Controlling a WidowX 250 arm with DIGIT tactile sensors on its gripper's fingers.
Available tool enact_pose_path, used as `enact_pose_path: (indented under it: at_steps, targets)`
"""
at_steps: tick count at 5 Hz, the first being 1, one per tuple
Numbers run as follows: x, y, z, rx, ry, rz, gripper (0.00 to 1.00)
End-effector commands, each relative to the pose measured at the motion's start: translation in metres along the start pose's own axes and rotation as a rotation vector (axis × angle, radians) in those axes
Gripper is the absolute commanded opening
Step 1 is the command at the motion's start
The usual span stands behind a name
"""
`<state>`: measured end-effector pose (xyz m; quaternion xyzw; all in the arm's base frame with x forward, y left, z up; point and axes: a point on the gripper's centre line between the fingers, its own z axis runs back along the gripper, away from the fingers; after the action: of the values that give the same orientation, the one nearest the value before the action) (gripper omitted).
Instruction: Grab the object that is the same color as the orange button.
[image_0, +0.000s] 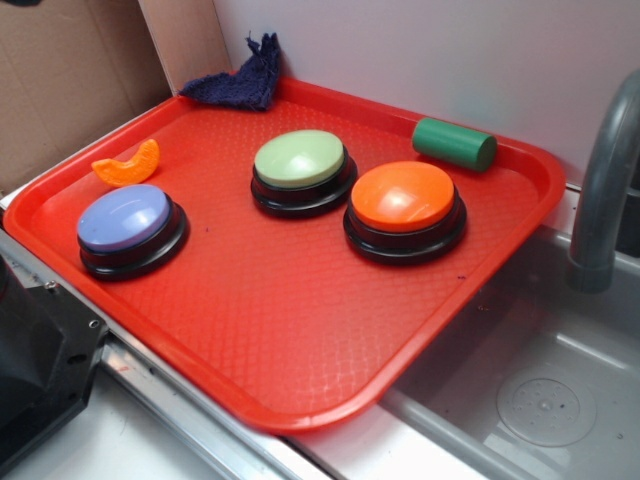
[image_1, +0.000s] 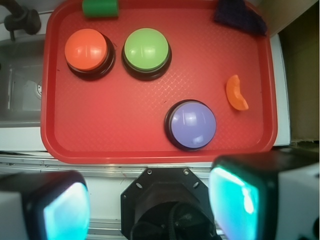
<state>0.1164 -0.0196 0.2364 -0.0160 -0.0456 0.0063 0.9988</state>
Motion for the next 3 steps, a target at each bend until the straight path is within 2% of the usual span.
enact_pose_path:
  at_steps: [1, 2, 3]
  targets:
    - [0.0, 0.0, 0.0, 0.0, 0.0, 0.0, 1.0]
    - [0.026, 0.032, -0.035, 0.056, 0.057, 0.056, 1.0]
    - [0.035, 0.068, -0.06, 0.117, 0.031, 0.107, 1.0]
